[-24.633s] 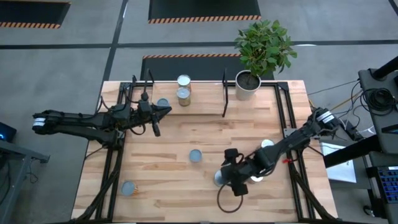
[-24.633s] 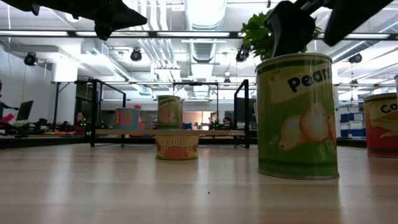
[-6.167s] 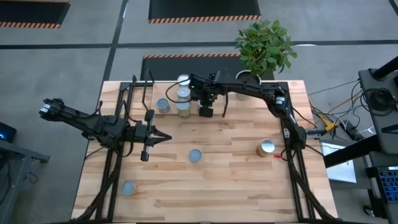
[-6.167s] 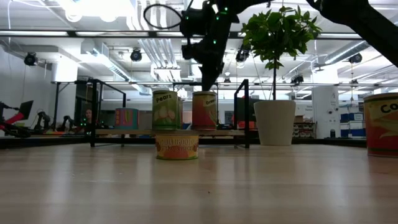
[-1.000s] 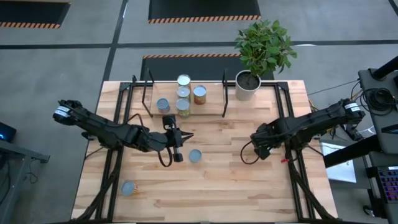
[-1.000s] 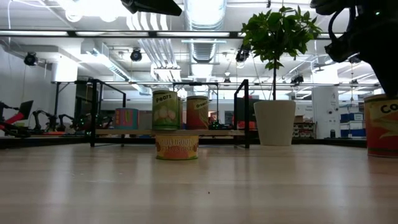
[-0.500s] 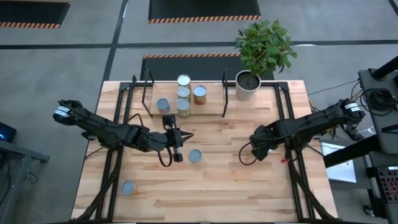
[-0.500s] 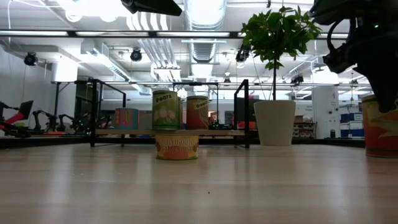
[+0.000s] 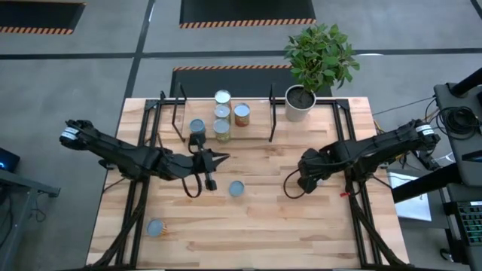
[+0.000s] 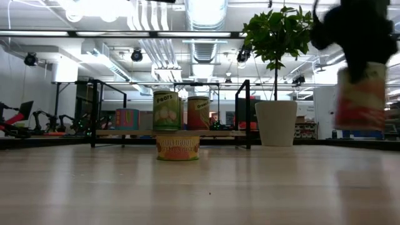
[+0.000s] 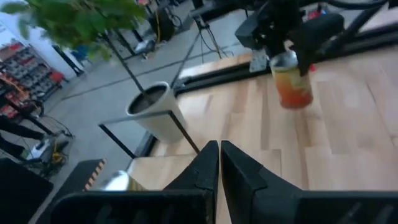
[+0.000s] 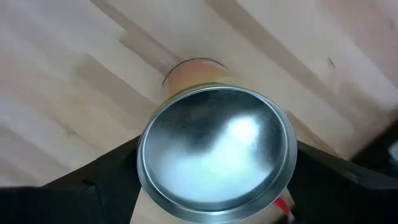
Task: Pick and place cans onto a shelf
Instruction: Put the canned corn on the shelf
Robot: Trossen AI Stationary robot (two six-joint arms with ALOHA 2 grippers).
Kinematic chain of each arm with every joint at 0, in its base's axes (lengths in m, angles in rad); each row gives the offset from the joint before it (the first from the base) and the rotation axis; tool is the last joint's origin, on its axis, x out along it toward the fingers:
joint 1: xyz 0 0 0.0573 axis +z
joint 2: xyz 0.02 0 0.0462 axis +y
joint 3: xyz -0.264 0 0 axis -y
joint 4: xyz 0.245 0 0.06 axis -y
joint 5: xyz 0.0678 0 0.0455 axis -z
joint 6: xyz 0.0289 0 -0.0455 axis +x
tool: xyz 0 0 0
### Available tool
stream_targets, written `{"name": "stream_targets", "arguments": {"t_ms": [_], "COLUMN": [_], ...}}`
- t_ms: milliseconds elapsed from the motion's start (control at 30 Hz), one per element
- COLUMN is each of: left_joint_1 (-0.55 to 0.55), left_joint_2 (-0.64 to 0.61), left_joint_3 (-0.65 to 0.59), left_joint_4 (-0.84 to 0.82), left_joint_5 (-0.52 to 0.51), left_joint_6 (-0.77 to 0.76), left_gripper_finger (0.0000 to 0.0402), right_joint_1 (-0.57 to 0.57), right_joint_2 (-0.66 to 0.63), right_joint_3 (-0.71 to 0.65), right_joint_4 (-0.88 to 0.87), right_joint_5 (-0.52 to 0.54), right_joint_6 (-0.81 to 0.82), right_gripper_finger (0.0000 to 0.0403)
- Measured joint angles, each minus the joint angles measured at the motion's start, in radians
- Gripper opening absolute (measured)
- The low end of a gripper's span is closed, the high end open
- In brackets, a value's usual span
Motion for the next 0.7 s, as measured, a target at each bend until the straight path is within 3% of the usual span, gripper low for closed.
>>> {"name": "stream_targets", "arguments": {"t_ms": [167, 433, 700], "left_joint_1": [0.0, 0.0, -0.002], "left_joint_2": [-0.047, -0.14, -0.248], "left_joint_3": [-0.011, -0.13, -0.18], "left_joint_4": [0.016, 0.182, 0.188], "left_joint_5": [-0.002, 0.06, 0.06], "left_joint_6": [0.013, 0.056, 0.017], "left_gripper_finger": [0.0, 0.0, 0.0], "right_joint_1": [-0.028, -0.112, -0.216], "right_joint_2": [0.106, 0.4, 0.682], "right_joint_3": [0.175, 0.526, 0.92], "right_joint_4": [-0.004, -0.046, -0.122], "right_joint_5": [0.04, 0.041, 0.043], "right_joint_6": [-0.115, -0.471, -0.804], "right_gripper_finger": [0.0316, 0.0315, 0.0314]}}
